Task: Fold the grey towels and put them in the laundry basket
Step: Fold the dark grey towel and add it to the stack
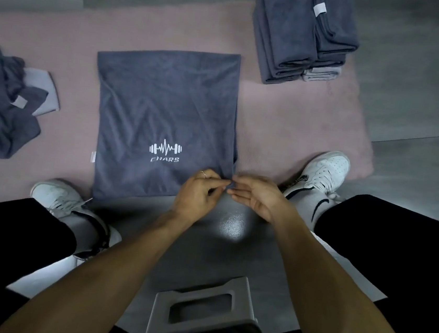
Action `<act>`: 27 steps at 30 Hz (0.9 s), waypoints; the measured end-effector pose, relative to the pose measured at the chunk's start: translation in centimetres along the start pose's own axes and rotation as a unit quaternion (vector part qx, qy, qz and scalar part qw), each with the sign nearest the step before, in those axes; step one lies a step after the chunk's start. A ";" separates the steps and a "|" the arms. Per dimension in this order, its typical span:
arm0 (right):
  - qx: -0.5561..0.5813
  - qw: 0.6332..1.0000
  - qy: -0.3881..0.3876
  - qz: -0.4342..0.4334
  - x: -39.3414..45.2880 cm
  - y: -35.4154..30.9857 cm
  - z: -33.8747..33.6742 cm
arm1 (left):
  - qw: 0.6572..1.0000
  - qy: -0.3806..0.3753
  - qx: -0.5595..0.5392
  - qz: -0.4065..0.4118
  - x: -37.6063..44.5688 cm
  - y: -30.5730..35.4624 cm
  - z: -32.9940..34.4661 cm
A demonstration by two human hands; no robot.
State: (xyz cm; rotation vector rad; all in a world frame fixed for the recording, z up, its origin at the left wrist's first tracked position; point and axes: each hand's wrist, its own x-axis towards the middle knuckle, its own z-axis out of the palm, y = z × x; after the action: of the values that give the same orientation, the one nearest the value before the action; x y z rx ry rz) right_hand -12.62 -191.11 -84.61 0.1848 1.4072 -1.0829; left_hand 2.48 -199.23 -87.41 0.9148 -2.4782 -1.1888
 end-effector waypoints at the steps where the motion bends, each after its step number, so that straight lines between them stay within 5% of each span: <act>1: -0.009 1.000 0.002 -0.002 0.1 -0.1 0.1 | 1.000 0.001 -0.002 -0.001 0.0 -0.1 -0.1; 7: -0.155 0.980 0.110 -0.059 0.8 -0.5 1.5 | 0.999 -0.008 0.020 -0.033 -1.2 -0.9 -0.4; 11: -0.367 0.893 0.151 -0.212 1.5 -0.5 4.5 | 0.987 0.045 -0.008 -0.156 -2.9 -2.3 -2.1; 15: -0.450 0.850 0.121 -0.246 1.6 0.5 9.7 | 0.963 0.115 -0.026 -0.244 -4.5 -4.5 -5.1; 18: -0.553 0.783 0.081 -0.272 1.9 1.7 13.1 | 0.949 0.143 -0.014 -0.281 -5.5 -6.2 -7.9; 23: -0.671 0.682 0.076 -0.282 2.6 2.8 15.8 | 0.884 0.231 -0.048 -0.404 -7.5 -9.7 -12.1; 27: -0.694 0.656 0.074 -0.287 3.5 2.9 16.6 | 0.834 0.252 -0.048 -0.488 -9.0 -13.6 -13.5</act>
State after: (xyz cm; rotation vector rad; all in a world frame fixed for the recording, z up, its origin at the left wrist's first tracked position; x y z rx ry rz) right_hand 0.21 -202.59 -85.13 -1.3980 2.1390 -0.1552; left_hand 21.58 -208.22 -88.80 2.2417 -1.4656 -1.0478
